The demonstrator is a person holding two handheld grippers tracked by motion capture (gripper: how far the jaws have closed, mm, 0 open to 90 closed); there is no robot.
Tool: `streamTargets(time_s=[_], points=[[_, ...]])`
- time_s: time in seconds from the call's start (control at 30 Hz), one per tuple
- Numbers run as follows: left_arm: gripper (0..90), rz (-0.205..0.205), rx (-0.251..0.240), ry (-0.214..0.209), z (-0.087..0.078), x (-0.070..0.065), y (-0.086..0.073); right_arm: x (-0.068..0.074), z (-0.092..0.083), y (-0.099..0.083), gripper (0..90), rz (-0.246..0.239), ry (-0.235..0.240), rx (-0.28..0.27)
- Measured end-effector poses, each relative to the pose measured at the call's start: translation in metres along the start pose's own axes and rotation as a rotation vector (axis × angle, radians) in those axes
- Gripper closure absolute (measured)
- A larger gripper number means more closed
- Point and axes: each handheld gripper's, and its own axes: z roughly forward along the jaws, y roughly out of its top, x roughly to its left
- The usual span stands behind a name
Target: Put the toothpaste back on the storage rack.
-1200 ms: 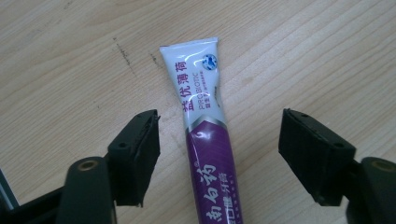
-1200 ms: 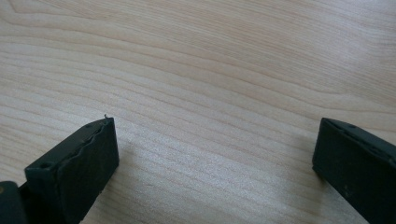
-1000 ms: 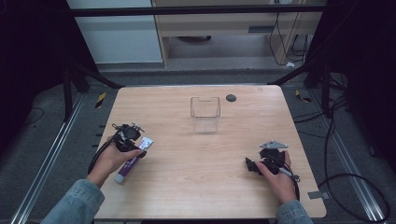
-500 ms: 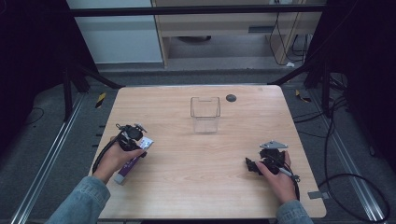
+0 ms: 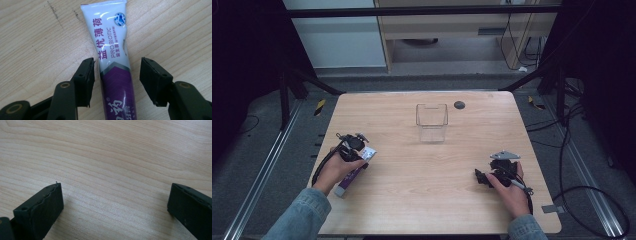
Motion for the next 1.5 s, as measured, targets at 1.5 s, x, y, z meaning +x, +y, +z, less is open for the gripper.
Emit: streamTargets(time_s=[1.5], points=[[65.1,0.009,0.03,-0.004,0.0053,0.0028,0.001,-0.0005,0.0002,-0.0002,0.6,-0.006,-0.001,-0.001]])
